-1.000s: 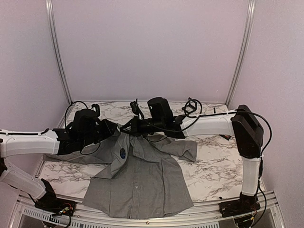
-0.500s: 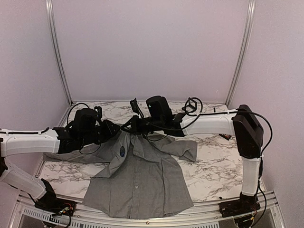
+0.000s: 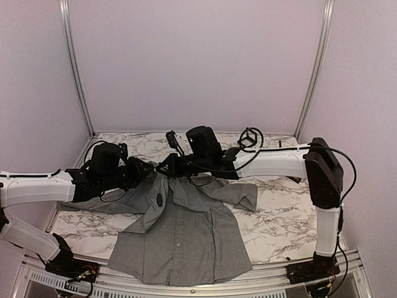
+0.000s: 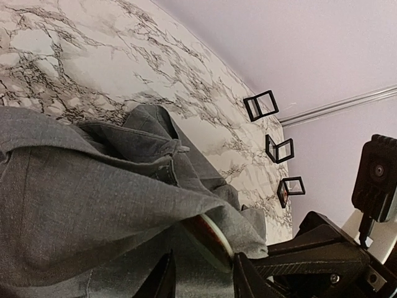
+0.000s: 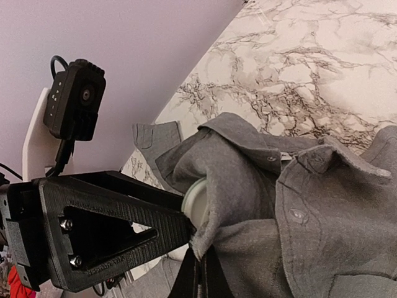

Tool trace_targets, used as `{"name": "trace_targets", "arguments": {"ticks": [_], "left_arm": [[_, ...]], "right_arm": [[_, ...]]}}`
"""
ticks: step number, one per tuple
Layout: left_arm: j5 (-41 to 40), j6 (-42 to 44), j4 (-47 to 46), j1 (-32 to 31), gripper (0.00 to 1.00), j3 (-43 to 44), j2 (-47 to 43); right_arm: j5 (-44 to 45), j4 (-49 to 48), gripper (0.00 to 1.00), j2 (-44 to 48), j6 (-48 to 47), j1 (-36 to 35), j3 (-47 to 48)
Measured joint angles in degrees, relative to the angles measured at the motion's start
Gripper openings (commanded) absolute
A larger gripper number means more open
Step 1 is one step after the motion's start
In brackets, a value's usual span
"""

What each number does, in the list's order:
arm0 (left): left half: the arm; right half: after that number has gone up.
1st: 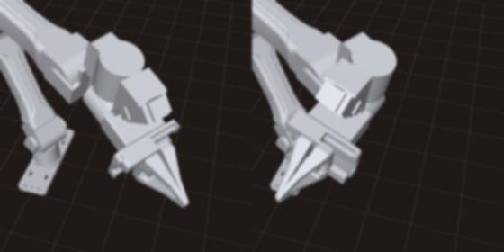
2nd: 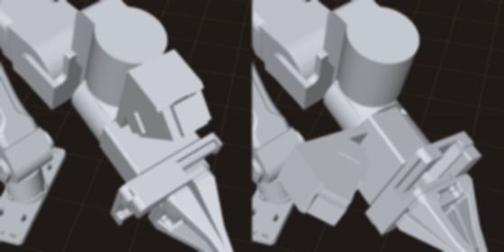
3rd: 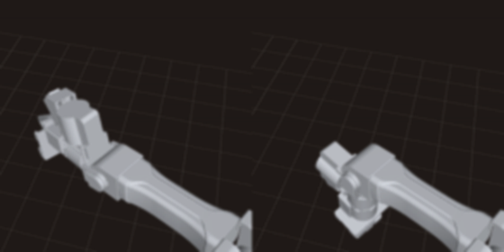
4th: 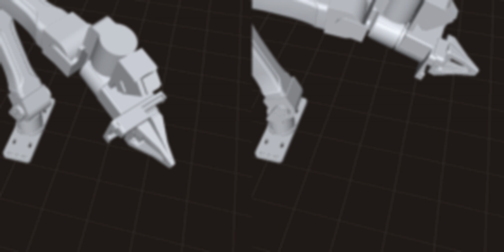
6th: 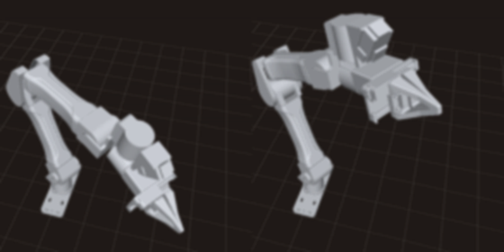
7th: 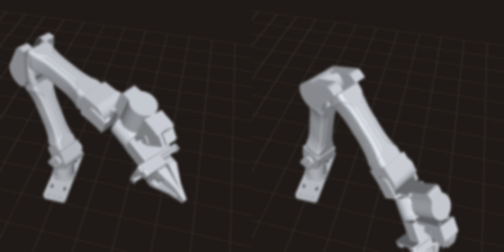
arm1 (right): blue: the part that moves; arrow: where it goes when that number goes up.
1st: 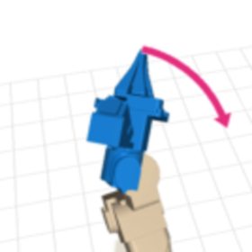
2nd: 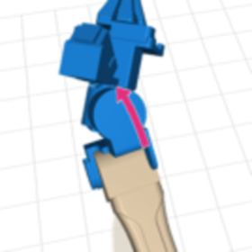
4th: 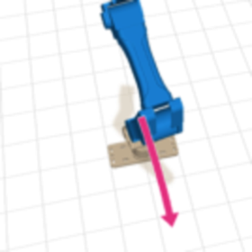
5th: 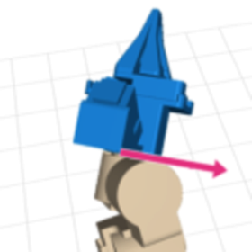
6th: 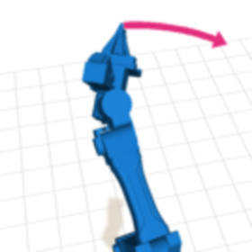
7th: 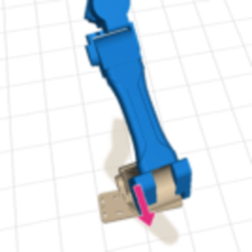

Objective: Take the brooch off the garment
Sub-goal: Pick up the brooch from the crumpled clothing.

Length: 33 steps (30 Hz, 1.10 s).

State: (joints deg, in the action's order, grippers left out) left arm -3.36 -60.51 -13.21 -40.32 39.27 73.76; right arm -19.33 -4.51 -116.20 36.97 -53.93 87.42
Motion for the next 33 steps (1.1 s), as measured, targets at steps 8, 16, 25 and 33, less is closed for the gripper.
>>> {"name": "trace_targets", "arguments": {"ticks": [8,16,25,33], "left_arm": [[1.9,-2.99,-2.8,0.74,0.27,-1.25,0.04],[3.17,-4.98,-4.81,1.81,0.25,-2.32,0.09],[5.18,-6.45,-6.54,2.67,0.32,-2.54,0.74],[5.88,-6.51,-6.73,2.86,0.32,-2.54,0.83]], "right_arm": [[1.16,1.64,0.0,0.0,-1.49,-0.5,0.96],[2.29,2.99,0.0,0.0,-3.19,-1.07,1.4],[3.41,5.18,0.0,-0.02,-4.9,-1.36,3.08],[3.67,7.04,0.0,-0.07,-5.92,-1.6,3.98]]}}
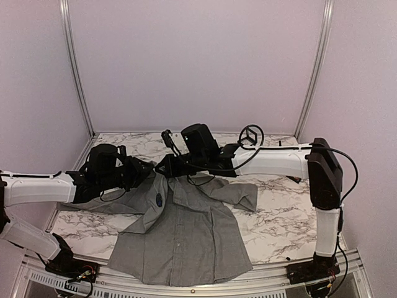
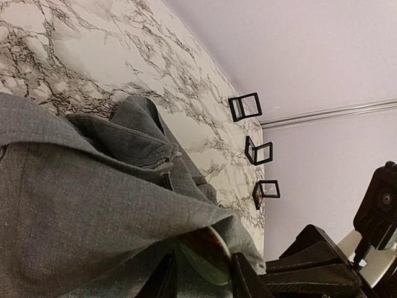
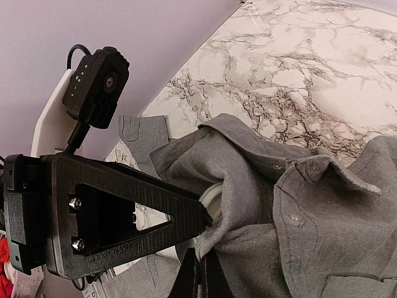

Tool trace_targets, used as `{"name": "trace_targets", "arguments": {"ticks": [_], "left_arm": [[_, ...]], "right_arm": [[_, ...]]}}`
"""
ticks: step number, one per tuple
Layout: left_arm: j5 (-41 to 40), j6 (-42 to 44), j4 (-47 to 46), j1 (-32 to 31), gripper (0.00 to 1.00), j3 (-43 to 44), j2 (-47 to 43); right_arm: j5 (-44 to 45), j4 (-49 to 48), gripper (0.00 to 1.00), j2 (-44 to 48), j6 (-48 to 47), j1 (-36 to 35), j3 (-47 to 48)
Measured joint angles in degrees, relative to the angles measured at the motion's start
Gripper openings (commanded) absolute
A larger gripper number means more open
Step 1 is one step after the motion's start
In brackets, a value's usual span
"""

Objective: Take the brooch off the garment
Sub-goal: Pick up the brooch from the crumpled clothing.

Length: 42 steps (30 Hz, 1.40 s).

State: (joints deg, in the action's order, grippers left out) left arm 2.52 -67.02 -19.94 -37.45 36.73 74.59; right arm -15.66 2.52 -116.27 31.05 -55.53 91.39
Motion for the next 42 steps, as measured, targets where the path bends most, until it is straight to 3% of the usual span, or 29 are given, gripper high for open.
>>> {"name": "trace_targets", "arguments": {"ticks": [10,23,42], "left_arm": [[0.11,-0.02,-0.44,0.48,0.31,0.0,0.17],[1.46,0.24,-1.97,0.72,0.01,0.02,1.53],[1.95,7.8,-2.43,0.76,0.0,-0.13,0.31]], "right_arm": [[1.09,1.9,0.0,-0.24,-1.22,-0.24,1.4],[1.9,2.93,0.0,-0.85,-2.34,-0.33,1.49],[6.73,6.54,0.0,-0.9,-4.35,0.02,2.64]]}}
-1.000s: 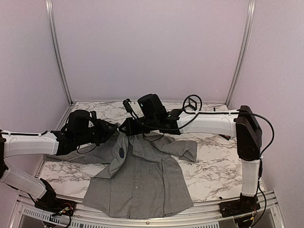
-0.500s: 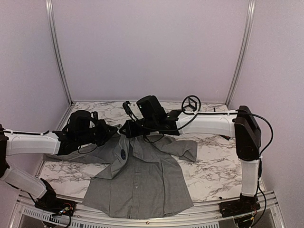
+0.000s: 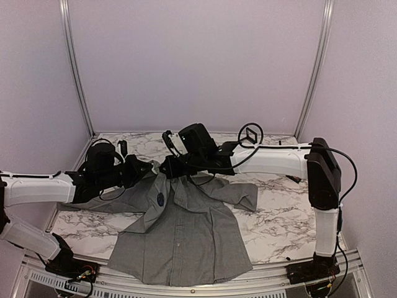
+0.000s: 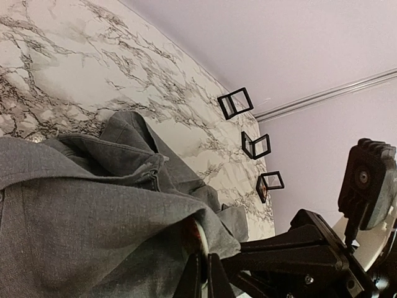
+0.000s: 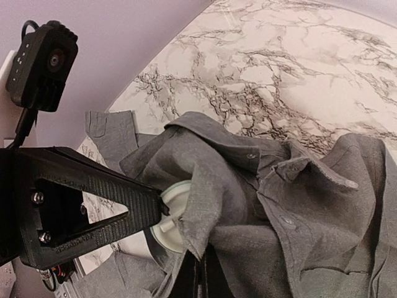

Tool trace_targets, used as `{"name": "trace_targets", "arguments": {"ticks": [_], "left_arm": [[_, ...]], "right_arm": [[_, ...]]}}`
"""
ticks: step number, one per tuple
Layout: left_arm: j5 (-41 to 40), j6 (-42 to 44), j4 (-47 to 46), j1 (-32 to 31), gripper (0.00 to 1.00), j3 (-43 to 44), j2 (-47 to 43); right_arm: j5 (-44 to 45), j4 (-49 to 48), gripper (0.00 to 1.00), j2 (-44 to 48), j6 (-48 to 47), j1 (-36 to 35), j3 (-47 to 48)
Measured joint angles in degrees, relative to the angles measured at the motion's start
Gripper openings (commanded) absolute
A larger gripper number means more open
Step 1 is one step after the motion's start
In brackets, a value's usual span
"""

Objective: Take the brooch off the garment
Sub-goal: Pick up the brooch from the crumpled clothing.

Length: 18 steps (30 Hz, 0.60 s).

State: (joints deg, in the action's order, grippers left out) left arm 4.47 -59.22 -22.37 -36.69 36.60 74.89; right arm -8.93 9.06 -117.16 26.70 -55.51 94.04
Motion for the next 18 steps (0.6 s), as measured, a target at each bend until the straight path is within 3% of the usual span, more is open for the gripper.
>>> {"name": "trace_targets", "arguments": {"ticks": [7,18], "left_arm": [[-0.33,4.24,-1.9,-0.07,0.0,-3.1,-3.76],[-3.41,11.54,-1.33,-0.04,0.0,-3.34,-6.62]], "right_arm": [[-1.66,-0.96,0.01,0.0,-0.33,0.66,0.0],[-7.54,-1.86,0.26,0.02,-4.46,0.7,0.57]]}}
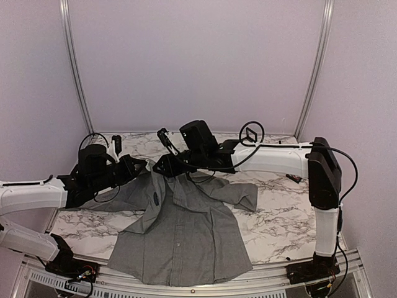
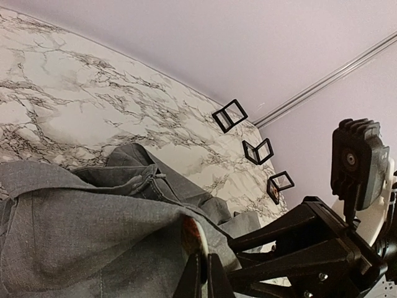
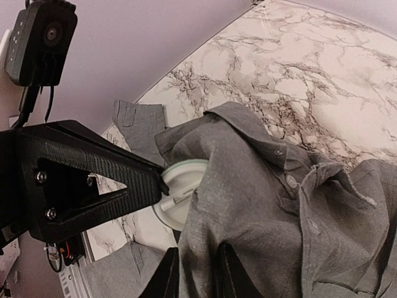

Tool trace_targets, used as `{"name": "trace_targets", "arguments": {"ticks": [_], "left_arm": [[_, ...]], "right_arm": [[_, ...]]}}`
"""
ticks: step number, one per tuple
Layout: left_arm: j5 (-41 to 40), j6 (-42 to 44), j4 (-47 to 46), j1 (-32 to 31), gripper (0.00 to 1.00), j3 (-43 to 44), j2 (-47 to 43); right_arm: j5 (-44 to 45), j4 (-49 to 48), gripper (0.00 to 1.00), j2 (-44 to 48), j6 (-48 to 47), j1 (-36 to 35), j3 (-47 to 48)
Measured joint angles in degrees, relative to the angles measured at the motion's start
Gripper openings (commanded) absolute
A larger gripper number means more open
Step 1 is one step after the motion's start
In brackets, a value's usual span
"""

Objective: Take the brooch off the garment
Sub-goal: Pick up the brooch from the crumpled clothing.

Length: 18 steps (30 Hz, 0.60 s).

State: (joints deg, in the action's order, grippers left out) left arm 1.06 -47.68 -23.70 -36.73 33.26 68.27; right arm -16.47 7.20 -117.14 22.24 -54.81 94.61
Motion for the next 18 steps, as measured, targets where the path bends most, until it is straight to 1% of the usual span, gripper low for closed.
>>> {"name": "trace_targets", "arguments": {"ticks": [2,4,6,10,13,15,18], "left_arm": [[0.7,1.27,-0.07,0.04,0.0,-0.02,-0.13],[1.79,2.47,-0.48,0.04,0.0,-0.07,-0.17],[3.19,3.52,-1.22,0.04,0.0,-0.17,-0.17],[7.26,5.46,-3.89,0.04,0.0,-0.59,-0.11],[11.8,6.75,-6.99,0.04,0.0,-0.42,1.09],[14.84,7.3,-8.13,-0.02,0.0,0.94,3.5],[19.28,8.72,-8.15,-0.79,0.0,6.54,9.68]], "right_arm": [[-0.35,0.13,0.34,0.28,-0.61,0.07,0.26],[-0.61,0.11,0.44,0.85,-1.01,0.2,0.26],[-1.22,-0.96,0.49,1.62,-0.66,0.55,-0.35],[-3.43,-4.15,0.53,4.31,0.33,2.62,-3.87],[-4.87,-6.91,0.54,5.55,0.94,5.07,-5.92],[-5.33,-8.66,0.54,6.67,1.66,6.71,-7.89],[-5.6,-10.45,0.54,8.92,2.91,9.35,-11.37]]}}
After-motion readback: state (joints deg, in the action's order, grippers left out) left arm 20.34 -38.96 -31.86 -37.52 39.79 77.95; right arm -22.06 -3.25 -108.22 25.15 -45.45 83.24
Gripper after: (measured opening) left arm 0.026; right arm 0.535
